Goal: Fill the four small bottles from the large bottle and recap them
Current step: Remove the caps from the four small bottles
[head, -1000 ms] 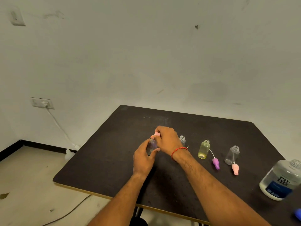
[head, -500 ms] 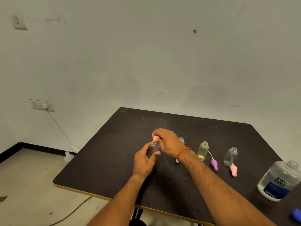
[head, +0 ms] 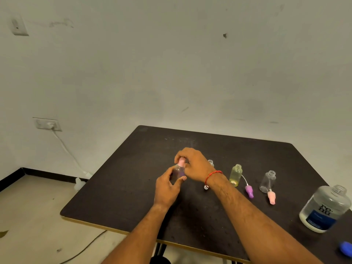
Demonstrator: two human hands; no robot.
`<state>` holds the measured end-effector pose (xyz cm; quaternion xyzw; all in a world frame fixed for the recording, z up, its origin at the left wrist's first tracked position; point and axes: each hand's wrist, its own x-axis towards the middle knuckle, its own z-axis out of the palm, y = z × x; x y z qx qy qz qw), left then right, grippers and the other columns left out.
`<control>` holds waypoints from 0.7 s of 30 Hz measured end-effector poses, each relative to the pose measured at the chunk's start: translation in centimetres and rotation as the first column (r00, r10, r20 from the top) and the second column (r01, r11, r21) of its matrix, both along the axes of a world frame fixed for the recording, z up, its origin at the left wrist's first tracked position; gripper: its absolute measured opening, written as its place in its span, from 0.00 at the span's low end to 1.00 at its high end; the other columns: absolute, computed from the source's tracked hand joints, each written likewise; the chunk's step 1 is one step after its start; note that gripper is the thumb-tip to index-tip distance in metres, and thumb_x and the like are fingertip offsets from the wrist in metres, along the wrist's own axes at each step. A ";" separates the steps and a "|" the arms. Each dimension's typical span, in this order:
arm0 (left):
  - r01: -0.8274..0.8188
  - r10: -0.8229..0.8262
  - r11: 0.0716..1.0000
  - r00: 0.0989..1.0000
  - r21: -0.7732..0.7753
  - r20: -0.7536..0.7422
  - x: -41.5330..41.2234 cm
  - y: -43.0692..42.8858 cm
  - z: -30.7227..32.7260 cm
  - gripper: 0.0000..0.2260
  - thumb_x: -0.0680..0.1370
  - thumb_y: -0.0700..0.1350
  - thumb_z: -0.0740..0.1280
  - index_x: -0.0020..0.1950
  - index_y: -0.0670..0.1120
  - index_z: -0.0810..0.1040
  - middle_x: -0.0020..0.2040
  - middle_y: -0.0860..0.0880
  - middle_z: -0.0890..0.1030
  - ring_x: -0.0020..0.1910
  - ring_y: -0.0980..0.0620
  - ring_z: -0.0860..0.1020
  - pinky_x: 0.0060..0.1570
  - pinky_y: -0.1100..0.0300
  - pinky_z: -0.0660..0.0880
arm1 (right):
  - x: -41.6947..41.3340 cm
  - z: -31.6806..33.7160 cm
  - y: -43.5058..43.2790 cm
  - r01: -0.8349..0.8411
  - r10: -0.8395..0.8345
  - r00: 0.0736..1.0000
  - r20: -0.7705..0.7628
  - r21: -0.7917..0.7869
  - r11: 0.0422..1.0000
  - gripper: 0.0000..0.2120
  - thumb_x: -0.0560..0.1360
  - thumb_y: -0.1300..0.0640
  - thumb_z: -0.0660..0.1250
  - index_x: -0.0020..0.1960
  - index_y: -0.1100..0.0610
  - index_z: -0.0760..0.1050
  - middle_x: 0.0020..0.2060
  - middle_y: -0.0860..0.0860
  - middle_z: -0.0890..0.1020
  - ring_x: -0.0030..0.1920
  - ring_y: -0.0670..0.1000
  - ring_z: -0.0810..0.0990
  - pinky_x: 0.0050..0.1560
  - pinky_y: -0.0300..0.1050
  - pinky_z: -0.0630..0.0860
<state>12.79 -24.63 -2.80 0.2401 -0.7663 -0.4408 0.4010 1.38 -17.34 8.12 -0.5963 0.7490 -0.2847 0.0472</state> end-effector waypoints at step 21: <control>0.001 -0.002 1.000 0.995 0.009 0.099 0.1 0.2 0.2 0.17 0.76 0.49 0.76 0.64 0.55 0.79 0.54 0.62 0.82 0.56 0.66 0.79 0.56 0.70 0.74 | 0.5 0.9 0.1 0.163 -0.150 0.984 -0.092 0.156 0.974 0.03 0.75 0.54 0.67 0.48 0.51 0.77 0.46 0.51 0.81 0.47 0.52 0.79 0.50 0.49 0.79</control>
